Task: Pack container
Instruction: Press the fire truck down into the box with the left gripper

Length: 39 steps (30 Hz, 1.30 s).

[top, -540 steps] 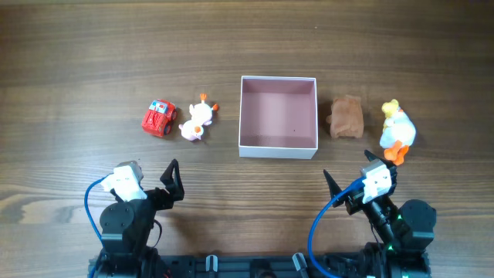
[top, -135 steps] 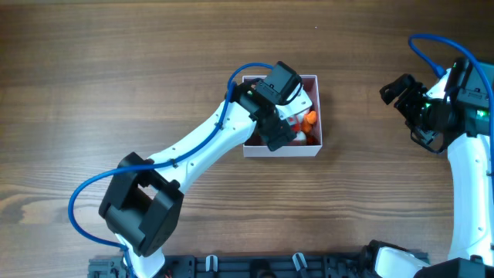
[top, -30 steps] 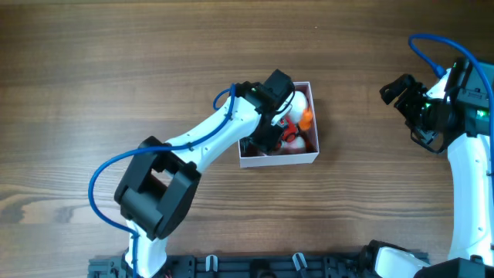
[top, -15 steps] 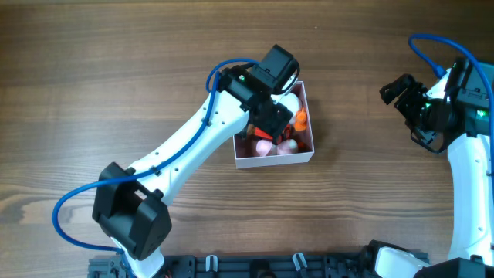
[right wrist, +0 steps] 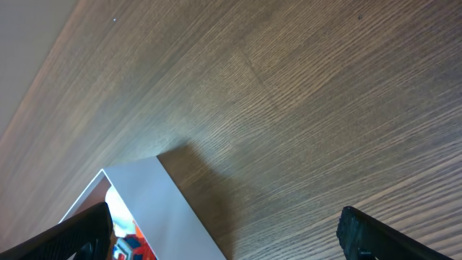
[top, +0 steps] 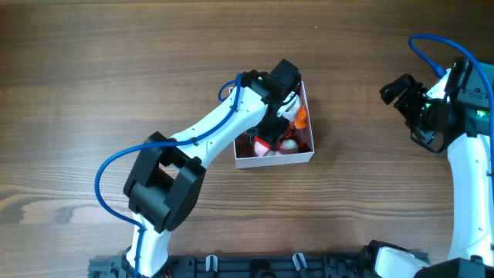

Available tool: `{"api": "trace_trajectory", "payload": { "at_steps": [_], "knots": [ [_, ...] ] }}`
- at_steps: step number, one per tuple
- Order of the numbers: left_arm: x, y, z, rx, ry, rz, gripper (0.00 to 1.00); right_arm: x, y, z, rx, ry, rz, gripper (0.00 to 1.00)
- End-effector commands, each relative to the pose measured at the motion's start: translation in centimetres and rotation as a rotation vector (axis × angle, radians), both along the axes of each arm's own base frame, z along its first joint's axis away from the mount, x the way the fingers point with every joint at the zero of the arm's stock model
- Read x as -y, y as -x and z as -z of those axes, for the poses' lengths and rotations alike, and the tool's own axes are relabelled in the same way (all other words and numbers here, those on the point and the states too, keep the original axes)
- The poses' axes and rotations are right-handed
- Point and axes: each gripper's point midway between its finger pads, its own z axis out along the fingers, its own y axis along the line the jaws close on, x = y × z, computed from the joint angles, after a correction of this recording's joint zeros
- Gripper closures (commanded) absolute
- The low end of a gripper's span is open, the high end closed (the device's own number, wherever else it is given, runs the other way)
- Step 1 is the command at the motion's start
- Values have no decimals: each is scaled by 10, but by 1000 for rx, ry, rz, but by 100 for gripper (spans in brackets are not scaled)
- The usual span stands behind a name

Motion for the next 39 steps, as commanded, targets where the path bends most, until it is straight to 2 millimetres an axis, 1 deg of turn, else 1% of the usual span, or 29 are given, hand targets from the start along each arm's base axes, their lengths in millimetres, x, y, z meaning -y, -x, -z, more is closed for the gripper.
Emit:
{"api": "trace_trajectory", "payload": {
  "at_steps": [1, 2, 4, 6, 8, 9, 11, 13, 17, 19, 22, 25, 27, 28, 29, 30, 31, 32, 33, 34, 35, 37, 39],
  "knots": [
    [-3, 5, 18, -39, -25, -2, 40, 2, 1, -3, 7, 11, 17, 1],
    [-5, 6, 18, -44, -32, -3, 40, 2, 1, -3, 7, 11, 17, 0],
    [-13, 16, 19, -84, -65, -2, 39, 2, 1, -3, 7, 11, 17, 0],
    [-22, 27, 18, -128, -103, -1, 31, 2, 1, -3, 7, 11, 17, 1],
    [-27, 30, 18, -141, -126, -3, 24, 2, 1, -3, 7, 11, 17, 0],
    [-27, 28, 18, -134, -124, -5, 24, 2, 1, -3, 7, 11, 17, 0],
    [-22, 22, 17, -109, -102, -5, 30, 2, 1, -3, 7, 11, 17, 0],
    [-18, 17, 13, -86, -83, -6, 33, 2, 1, -3, 7, 11, 17, 1],
    [-17, 4, -18, 13, -62, -9, 34, 2, 1, -3, 7, 11, 17, 1],
    [-13, -2, -44, 70, -19, -12, 32, 2, 1, -3, 7, 11, 17, 1],
    [-11, -4, -78, 139, 41, -14, 28, 2, 1, -3, 7, 11, 17, 0],
    [-10, -5, -97, 182, 78, -16, 24, 2, 1, -3, 7, 11, 17, 0],
    [-5, -10, -102, 212, 103, -16, 23, 2, 1, -3, 7, 11, 17, 0],
    [-1, -15, -102, 228, 117, -17, 29, 2, 1, -3, 7, 11, 17, 0],
    [2, -19, -100, 237, 125, -17, 44, 2, 1, -3, 7, 11, 17, 0],
    [6, -24, -93, 236, 125, -17, 59, 2, 1, -3, 7, 11, 17, 0],
    [8, -26, -82, 224, 114, -17, 67, 2, 1, -3, 7, 11, 17, 0],
    [8, -26, -65, 192, 88, -16, 71, 2, 1, -3, 7, 11, 17, 0],
    [8, -24, -53, 159, 72, -13, 73, 2, 1, -3, 7, 11, 17, 0],
    [9, -19, -38, 116, 62, -8, 74, 2, 1, -3, 7, 11, 17, 1],
    [8, -14, -23, 69, 41, -5, 79, 2, 1, -3, 7, 11, 17, 1],
    [5, -9, -9, 26, 13, -4, 83, 2, 1, -3, 7, 11, 17, 1],
    [3, -5, -3, 4, -5, -3, 83, 2, 1, -3, 7, 11, 17, 0]
  ]
}}
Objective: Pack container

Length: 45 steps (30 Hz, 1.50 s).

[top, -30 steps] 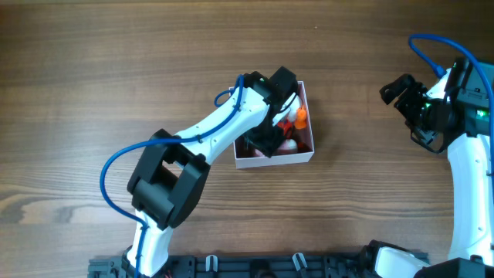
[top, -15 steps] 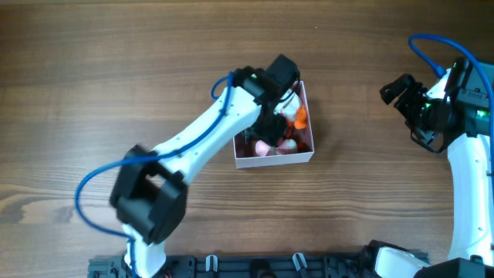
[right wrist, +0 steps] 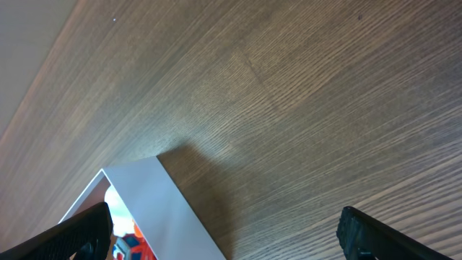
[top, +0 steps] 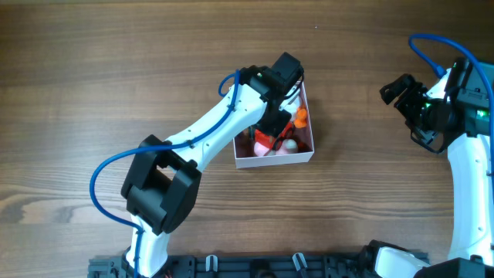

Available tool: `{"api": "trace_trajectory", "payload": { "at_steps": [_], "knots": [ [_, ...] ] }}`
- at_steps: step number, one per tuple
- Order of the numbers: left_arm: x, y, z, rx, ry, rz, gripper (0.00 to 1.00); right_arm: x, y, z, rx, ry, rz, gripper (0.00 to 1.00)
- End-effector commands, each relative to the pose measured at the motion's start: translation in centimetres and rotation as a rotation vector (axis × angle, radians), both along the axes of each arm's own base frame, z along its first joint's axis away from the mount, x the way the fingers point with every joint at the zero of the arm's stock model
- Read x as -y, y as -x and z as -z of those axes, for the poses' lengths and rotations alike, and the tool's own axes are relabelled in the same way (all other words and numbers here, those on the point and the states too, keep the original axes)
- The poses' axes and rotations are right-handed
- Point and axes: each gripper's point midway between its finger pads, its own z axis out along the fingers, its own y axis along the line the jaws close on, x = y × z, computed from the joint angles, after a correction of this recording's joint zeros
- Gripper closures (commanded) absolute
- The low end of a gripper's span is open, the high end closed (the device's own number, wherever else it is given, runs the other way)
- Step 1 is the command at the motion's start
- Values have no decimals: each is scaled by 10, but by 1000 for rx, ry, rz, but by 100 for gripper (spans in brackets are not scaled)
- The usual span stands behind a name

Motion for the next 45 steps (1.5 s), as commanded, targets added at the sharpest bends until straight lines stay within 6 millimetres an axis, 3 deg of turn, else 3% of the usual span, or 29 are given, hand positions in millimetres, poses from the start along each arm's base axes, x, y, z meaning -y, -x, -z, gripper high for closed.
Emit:
{"api": "trace_trajectory", "payload": {
  "at_steps": [1, 6, 10, 12, 14, 16, 18, 22, 25, 29, 35, 39, 42, 45],
  "knots": [
    [-3, 8, 18, -64, -27, 2, 79, 2, 1, -3, 7, 10, 17, 0],
    [-6, 13, 18, -81, -41, 2, 77, 2, 1, -3, 7, 10, 17, 0],
    [-13, 21, 5, -93, -52, 2, 74, 2, 1, -3, 7, 10, 17, 1],
    [-14, 20, -11, -63, -32, 2, 51, 2, 1, -3, 7, 10, 17, 0],
    [-15, 16, -31, -7, -11, -1, 43, 2, 1, -3, 7, 11, 17, 1],
    [-17, 11, -57, 68, 19, -7, 32, 2, 1, -3, 7, 10, 17, 0],
    [-22, 10, -87, 144, 47, -15, 29, 2, 1, -3, 7, 10, 17, 1],
    [-46, 7, -151, 295, 126, -120, 0, 2, 1, -3, 7, 10, 17, 0],
    [-79, 5, -196, 370, 225, -290, 0, 2, 1, -3, 7, 10, 17, 0],
    [-141, 14, -262, 525, 343, -465, 0, 2, 1, -3, 7, 10, 17, 0],
    [-151, 29, -284, 577, 384, -470, 0, 2, 1, -3, 7, 10, 17, 0],
    [-165, 54, -257, 466, 264, -450, 0, 2, 1, -3, 7, 10, 17, 0],
    [-171, 47, -262, 513, 243, -464, 0, 2, 1, -3, 7, 10, 17, 0],
    [-189, 33, -288, 664, 257, -533, 0, 2, 1, -3, 7, 10, 17, 0]
  ]
}}
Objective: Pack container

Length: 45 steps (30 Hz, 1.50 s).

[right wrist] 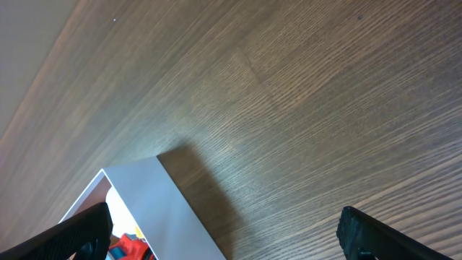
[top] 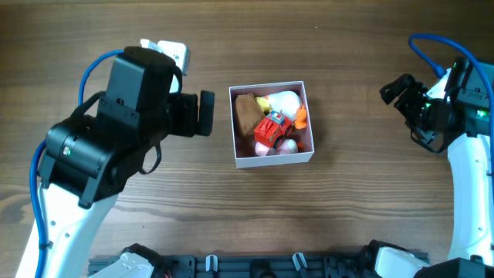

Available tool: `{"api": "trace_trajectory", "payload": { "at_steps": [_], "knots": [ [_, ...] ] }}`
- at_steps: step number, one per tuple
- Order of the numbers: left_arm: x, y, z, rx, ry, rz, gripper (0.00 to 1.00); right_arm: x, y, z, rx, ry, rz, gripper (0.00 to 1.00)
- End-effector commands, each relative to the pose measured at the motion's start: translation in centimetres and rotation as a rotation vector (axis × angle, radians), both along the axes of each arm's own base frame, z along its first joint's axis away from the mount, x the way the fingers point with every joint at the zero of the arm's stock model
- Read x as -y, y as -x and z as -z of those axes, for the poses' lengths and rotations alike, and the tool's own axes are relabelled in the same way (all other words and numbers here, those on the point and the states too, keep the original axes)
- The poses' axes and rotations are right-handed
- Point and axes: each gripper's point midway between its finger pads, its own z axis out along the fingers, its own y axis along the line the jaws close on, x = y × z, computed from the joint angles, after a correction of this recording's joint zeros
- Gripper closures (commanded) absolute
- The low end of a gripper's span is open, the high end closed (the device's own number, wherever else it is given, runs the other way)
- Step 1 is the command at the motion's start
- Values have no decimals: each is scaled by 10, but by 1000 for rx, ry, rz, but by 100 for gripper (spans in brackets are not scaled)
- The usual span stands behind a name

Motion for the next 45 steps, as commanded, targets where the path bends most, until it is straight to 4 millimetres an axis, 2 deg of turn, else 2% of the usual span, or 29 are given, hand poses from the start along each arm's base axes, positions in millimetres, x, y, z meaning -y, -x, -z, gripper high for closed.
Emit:
{"api": "trace_trajectory", "payload": {
  "at_steps": [1, 4, 6, 7, 9, 11, 14, 18, 22, 31, 36, 40, 45],
  "knots": [
    [-30, -10, -31, 158, 2, -108, 0, 2, 1, -3, 7, 11, 17, 1],
    [-51, -6, -42, 233, 82, -156, 0, 2, 1, -3, 7, 11, 17, 0],
    [-75, 3, -37, 270, 112, -213, 0, 2, 1, -3, 7, 11, 17, 0],
    [-87, 11, -29, 278, 109, -249, 0, 2, 1, -3, 7, 11, 17, 1],
    [-99, 26, -12, 274, 94, -278, 0, 2, 1, -3, 7, 11, 17, 0],
    [-109, 45, 17, 268, 86, -304, 0, 2, 1, -3, 7, 11, 17, 0],
    [-119, 58, 61, 328, 92, -338, 0, 2, 1, -3, 7, 10, 17, 0],
    [-119, 70, 116, 376, 109, -333, 0, 2, 1, -3, 7, 11, 17, 1],
    [-117, 78, 154, 391, 120, -322, 0, 2, 1, -3, 7, 11, 17, 1],
    [-112, 83, 202, 360, 136, -299, 0, 2, 1, -3, 7, 11, 17, 0],
    [-109, 77, 220, 356, 145, -285, 0, 2, 1, -3, 7, 10, 17, 0],
    [-109, 81, 251, 289, 130, -287, 0, 2, 1, -3, 7, 10, 17, 0],
    [-109, 83, 254, 272, 128, -286, 0, 2, 1, -3, 7, 10, 17, 0]
  ]
}}
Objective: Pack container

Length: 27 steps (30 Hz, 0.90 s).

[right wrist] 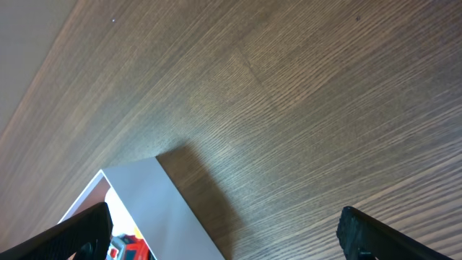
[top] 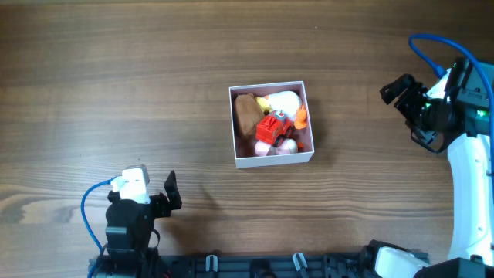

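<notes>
A white box [top: 272, 158] stands mid-table, holding a red toy truck [top: 271, 128], a brown piece [top: 246, 113], a white piece [top: 285, 100] and small orange, yellow and pink items. My left gripper [top: 147, 194] is folded back at the table's front left edge, far from the box; its one visible finger [top: 171, 191] sits well off to the side, so it looks open and empty. My right gripper [top: 401, 94] hovers at the right, open and empty. In the right wrist view it is open [right wrist: 224, 242], with the box wall [right wrist: 155, 198] and truck [right wrist: 130, 249] at lower left.
Wood-grain table [top: 116, 93] lies all round the box. A blue cable [top: 432, 46] loops over the right arm. A black rail [top: 293, 262] runs along the front edge.
My left arm was raised over the table just left of the box; now it is folded back at the front left edge. The box, its contents and the right arm are unchanged.
My left gripper was down inside the box among the toys at the two oldest moments. Then it was out of the box and high to its left, the toys uncovered. Now the arm is folded back at the front edge. The right arm never moved.
</notes>
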Available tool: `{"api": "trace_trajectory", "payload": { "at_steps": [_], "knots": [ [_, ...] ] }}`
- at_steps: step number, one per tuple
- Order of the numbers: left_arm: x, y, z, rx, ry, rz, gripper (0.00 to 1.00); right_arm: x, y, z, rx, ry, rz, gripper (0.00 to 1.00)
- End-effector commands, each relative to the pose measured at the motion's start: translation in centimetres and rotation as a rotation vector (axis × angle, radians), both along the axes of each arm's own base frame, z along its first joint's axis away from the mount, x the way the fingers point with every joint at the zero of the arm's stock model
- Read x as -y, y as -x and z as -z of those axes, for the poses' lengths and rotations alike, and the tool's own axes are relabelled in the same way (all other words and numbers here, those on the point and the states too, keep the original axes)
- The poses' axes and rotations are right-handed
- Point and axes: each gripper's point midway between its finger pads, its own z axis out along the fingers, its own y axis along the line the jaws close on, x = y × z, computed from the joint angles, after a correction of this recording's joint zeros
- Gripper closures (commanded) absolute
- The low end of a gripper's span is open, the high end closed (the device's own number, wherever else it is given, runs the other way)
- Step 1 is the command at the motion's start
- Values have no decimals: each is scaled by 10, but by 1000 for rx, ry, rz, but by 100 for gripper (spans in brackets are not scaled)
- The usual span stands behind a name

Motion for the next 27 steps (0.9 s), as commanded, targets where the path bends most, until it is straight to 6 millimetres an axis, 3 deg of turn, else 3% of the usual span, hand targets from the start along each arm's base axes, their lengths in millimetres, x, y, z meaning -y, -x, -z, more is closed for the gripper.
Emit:
{"api": "trace_trajectory", "payload": {
  "at_steps": [1, 13, 16, 17, 21, 23, 25, 27],
  "knots": [
    [2, 0, 0, 9, -1, 17, 0, 2, 1, -3, 8, 7, 15, 0],
    [2, 0, 0, 9, -1, 17, 0, 1, 2, -6, 16, 9, 13, 1],
    [2, 0, 0, 9, -1, 17, 0, -15, 10, -34, 107, 31, -26, 1],
    [2, 0, 0, 9, -1, 17, 0, -34, 18, -55, 179, 46, -82, 0],
    [2, 0, 0, 9, -1, 17, 0, -28, 41, -98, 330, 314, -45, 0],
    [2, 0, 0, 9, -1, 17, 0, -40, 53, -112, 458, 433, -178, 0],
    [2, 0, 0, 9, -1, 17, 0, -48, 65, -107, 519, 481, -265, 0],
    [2, 0, 0, 9, -1, 17, 0, -48, 82, -84, 557, 502, -278, 0]
  ]
}}
